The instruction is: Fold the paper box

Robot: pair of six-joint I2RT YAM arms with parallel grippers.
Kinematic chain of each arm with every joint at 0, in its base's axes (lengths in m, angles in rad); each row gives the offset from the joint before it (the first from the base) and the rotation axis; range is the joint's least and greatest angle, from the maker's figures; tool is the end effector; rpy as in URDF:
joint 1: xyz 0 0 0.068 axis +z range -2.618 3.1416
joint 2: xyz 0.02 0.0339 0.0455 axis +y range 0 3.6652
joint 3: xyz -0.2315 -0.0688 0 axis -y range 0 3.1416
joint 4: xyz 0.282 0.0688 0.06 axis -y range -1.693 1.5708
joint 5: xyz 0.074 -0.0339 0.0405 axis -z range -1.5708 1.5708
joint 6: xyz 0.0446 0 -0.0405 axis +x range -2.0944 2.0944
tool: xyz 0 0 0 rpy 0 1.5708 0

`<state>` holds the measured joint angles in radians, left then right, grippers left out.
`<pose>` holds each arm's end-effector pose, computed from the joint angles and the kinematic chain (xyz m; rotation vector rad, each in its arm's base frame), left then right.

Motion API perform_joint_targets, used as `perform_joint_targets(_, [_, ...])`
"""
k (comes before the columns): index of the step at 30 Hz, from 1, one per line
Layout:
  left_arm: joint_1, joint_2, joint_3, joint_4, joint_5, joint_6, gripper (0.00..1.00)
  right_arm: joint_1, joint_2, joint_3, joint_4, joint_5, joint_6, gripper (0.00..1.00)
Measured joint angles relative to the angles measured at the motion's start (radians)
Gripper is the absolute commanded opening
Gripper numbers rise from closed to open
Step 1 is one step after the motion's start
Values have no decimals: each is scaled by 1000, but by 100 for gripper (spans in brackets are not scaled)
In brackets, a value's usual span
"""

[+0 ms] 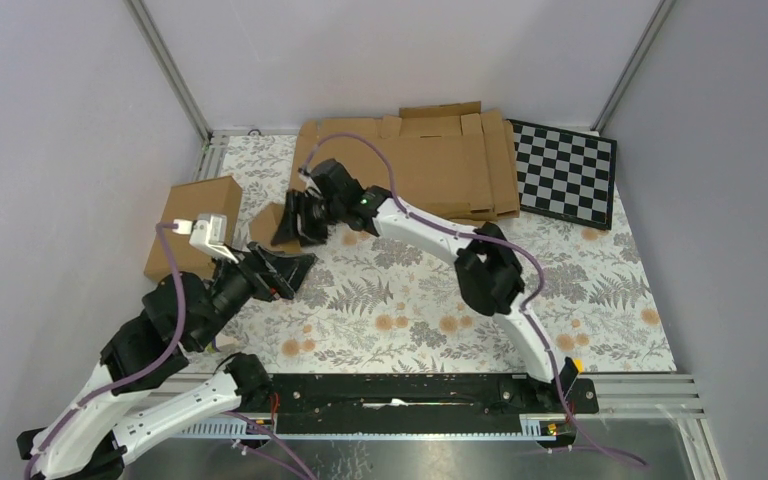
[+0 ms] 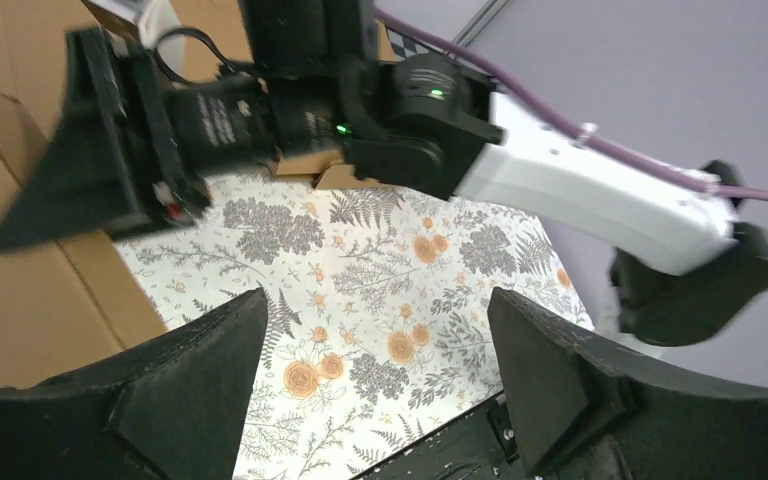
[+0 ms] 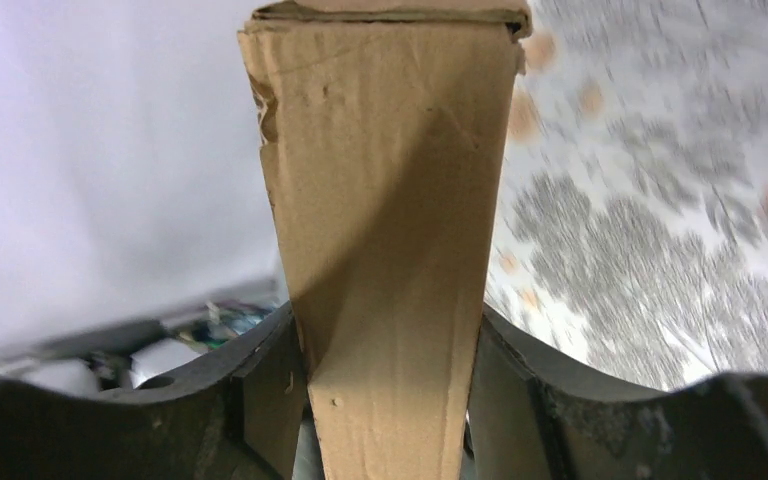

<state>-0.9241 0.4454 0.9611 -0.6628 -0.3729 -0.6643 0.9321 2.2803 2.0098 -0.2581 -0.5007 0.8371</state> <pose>0.0980 -0.1028 0.3876 -0.0561 1.7834 -0.8510 0.3144 0.4594 0.2145 -0.4714 2.4088 1.4719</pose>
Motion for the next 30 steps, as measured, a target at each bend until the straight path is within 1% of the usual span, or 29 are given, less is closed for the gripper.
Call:
perform_joint_targets(1, [0,2,13,-3,-2,5,87,-6,23,27,35,-4,23,45])
perform_joint_targets(2, [0,4,26,-9,-2,10,87,-12,62,85,51,-9,58,49])
perform_joint_targets(3, [0,8,40,-17,-3,14,87,-17,130,188,98,-14,103,56])
perform_joint_targets(4, [0,14,53,-22,-3,19,87,-19,204,302,149,-13,146,66])
perform_joint_targets(5, [0,22,65,-27,-3,23,87,-19,309,472,218,-3,208,93])
perform_joint_targets(6, [0,29,74,-31,-3,27,87,-17,380,575,279,9,250,99])
perform_joint_targets(7, [0,37,87,-34,-3,30,87,-13,467,703,353,40,300,99])
perform_joint_targets(8, [0,44,97,-37,-3,33,87,-9,514,764,408,68,334,99])
perform_joint_targets(9, [0,50,106,-41,-3,36,87,-4,544,791,460,97,358,99])
perform_joint_targets(10, [0,54,111,-42,-3,37,87,2,549,776,492,120,368,99])
perform_joint_targets(12, [0,55,116,-44,-3,38,87,13,512,654,557,152,370,99])
perform_joint_targets(15, [0,56,116,-48,-4,37,87,22,406,423,563,164,354,99])
perform_joint_targets(16, [0,56,116,-47,-4,37,87,23,369,348,561,156,351,99])
perform_joint_targets(18, [0,57,116,-46,-4,35,87,16,318,260,559,135,348,99])
perform_joint_targets(21, [0,61,108,-39,-4,34,87,-16,201,79,584,79,343,99])
perform_joint_targets(24, [0,68,82,-29,-11,30,87,-57,21,-177,621,64,311,99])
perform_joint_targets(27, [0,93,49,-24,-32,26,87,-96,-200,-447,655,80,252,99])
perform_joint_targets(30, [0,153,32,-24,-60,24,91,-119,-417,-671,672,108,190,99])
